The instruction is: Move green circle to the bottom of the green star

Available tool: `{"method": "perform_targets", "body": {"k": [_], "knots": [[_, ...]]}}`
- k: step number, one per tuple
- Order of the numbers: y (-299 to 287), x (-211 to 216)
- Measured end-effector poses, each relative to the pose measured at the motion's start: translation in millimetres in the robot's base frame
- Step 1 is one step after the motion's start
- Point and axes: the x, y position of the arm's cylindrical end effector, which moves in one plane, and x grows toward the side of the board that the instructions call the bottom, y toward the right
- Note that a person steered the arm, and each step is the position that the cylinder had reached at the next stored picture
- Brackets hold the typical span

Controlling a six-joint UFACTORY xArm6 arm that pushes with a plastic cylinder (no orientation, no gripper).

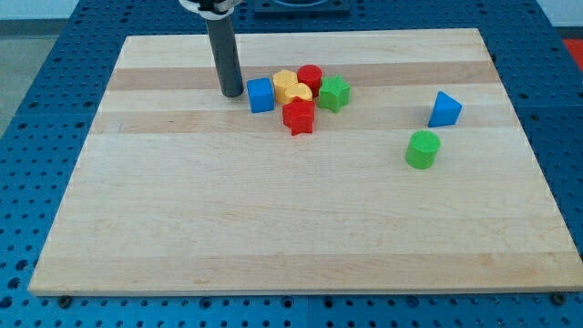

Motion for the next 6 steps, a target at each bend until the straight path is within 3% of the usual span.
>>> {"method": "perform_targets", "body": {"k": [6], "knots": [[21,0]]}}
